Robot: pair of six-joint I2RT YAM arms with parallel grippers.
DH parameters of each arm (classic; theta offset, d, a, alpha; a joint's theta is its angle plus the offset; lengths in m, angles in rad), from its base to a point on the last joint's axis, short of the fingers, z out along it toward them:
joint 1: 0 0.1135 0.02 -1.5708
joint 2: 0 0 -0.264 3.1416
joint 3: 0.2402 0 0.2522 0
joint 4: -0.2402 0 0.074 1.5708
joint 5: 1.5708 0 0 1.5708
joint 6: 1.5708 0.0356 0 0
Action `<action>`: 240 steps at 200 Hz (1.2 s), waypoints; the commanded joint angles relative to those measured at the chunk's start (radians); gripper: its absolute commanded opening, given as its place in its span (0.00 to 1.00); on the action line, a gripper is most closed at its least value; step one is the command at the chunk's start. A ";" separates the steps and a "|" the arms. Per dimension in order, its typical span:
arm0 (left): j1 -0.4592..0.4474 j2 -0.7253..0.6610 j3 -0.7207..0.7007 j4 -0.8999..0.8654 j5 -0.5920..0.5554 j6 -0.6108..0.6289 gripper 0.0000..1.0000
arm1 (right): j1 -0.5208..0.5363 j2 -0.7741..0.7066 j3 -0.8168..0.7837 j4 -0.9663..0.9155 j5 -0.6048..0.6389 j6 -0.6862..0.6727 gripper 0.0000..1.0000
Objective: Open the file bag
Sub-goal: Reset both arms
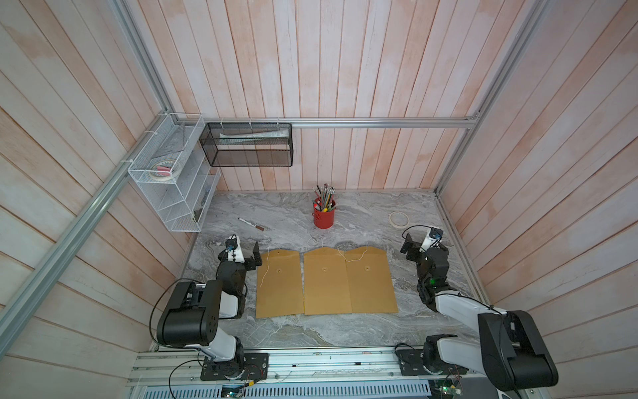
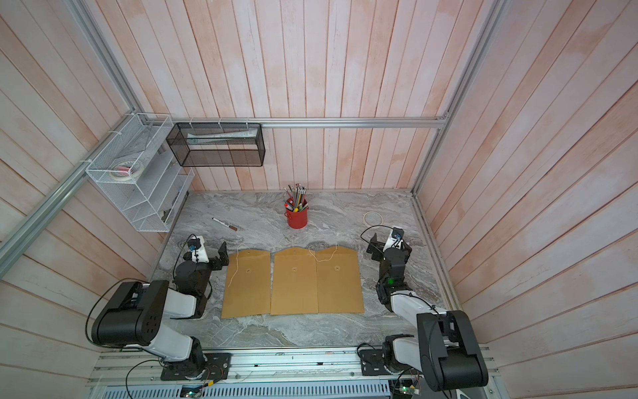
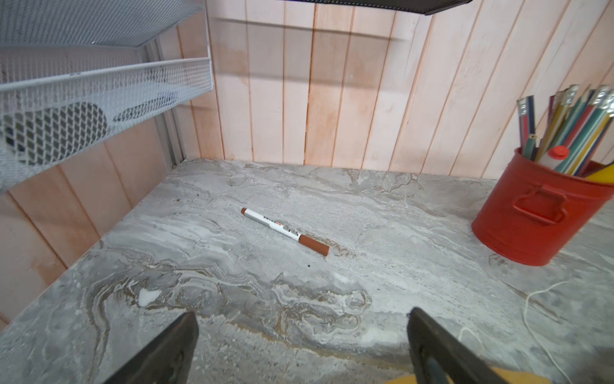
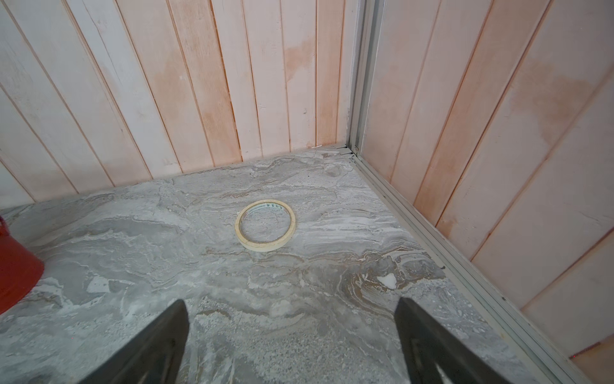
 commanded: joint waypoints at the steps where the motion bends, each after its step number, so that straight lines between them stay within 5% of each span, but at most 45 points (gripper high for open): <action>1: 0.000 0.003 0.038 -0.035 0.076 0.040 1.00 | -0.006 0.032 -0.031 0.126 0.042 -0.043 0.98; 158: 0.000 0.004 0.049 -0.056 0.087 0.041 1.00 | -0.077 0.320 -0.142 0.617 -0.038 -0.099 0.98; 240: 0.000 0.004 0.050 -0.055 0.086 0.041 1.00 | -0.116 0.305 -0.107 0.519 -0.133 -0.077 0.98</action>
